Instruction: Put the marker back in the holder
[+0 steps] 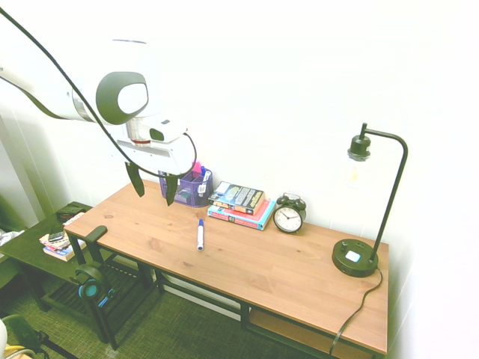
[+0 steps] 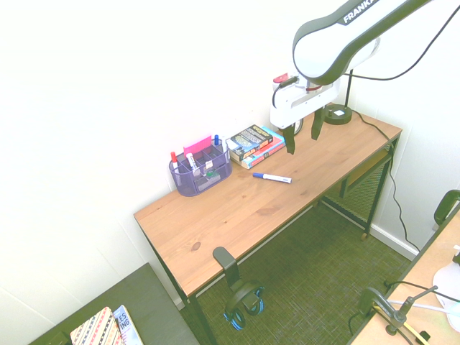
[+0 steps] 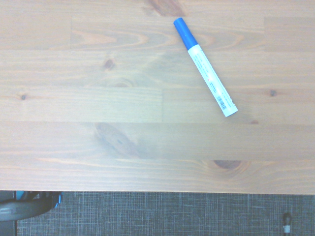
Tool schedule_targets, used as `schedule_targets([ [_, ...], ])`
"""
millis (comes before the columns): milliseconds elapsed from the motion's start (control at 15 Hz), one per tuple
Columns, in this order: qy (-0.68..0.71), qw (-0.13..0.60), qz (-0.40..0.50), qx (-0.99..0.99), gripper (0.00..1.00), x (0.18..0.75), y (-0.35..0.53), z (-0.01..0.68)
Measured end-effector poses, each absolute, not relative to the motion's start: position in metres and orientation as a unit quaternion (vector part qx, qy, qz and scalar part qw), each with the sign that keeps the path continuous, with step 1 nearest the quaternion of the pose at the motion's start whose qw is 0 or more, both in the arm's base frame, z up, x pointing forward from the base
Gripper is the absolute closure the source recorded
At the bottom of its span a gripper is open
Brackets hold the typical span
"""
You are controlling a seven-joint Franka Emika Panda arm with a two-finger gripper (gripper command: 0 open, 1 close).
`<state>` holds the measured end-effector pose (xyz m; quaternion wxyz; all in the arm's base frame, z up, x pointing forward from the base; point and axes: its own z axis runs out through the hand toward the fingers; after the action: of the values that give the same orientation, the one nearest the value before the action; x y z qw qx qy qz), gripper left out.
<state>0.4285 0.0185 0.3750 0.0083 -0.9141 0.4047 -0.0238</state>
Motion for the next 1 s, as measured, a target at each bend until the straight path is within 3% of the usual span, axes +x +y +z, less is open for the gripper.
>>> schedule_targets([
  [467,0.377,0.003,-0.03,-0.926,0.0,0.435,0.013,0.369],
  [1000,0.332,-0.022,-0.038,-0.942,0.0,0.507,0.005,0.323],
])
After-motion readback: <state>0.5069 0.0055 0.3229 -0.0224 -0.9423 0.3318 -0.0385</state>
